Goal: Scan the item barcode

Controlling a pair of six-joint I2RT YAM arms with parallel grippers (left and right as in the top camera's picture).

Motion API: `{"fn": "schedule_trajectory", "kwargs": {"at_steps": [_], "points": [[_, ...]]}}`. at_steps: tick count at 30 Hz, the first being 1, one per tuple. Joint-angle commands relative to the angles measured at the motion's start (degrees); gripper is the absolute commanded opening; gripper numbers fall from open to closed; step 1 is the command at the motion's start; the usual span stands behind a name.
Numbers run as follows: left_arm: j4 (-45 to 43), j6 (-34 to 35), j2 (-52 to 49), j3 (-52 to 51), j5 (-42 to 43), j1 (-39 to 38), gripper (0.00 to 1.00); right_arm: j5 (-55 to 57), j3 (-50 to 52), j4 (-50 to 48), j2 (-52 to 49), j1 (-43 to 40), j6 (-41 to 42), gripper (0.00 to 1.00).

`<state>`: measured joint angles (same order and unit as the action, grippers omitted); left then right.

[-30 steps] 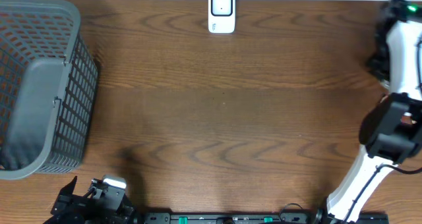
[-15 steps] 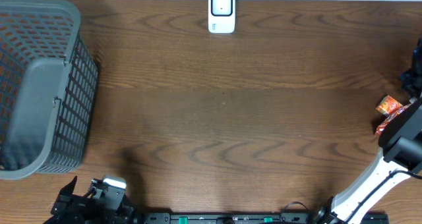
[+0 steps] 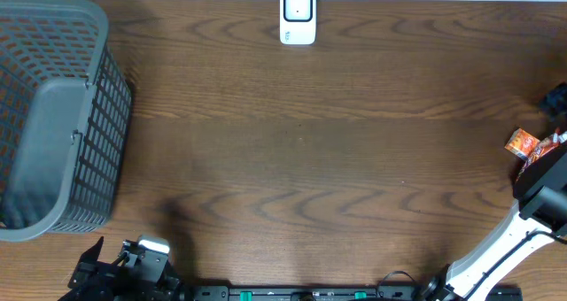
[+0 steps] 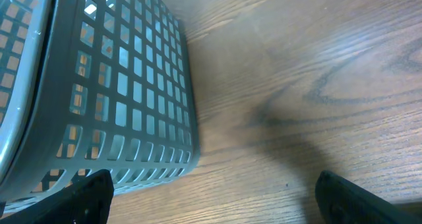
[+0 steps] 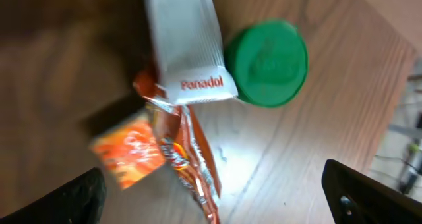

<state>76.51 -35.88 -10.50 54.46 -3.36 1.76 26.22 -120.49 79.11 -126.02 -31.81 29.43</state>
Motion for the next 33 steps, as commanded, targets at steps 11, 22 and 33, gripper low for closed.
{"fn": "schedule_trajectory", "kwargs": {"at_steps": [11, 22, 33], "points": [[0.0, -0.1, 0.1, 0.2, -0.3, -0.2, 0.98, -43.9, -18.1, -9.9, 17.7, 6.3, -1.7, 0.99], [0.0, -0.1, 0.1, 0.2, -0.3, -0.2, 0.98, -50.0, -18.1, -29.9, 38.2, 15.1, 0.2, 0.99], [0.0, -0.1, 0.1, 0.2, -0.3, -0.2, 0.98, -50.1, -14.4, -21.0, 49.4, 16.3, -6.8, 0.99]]}}
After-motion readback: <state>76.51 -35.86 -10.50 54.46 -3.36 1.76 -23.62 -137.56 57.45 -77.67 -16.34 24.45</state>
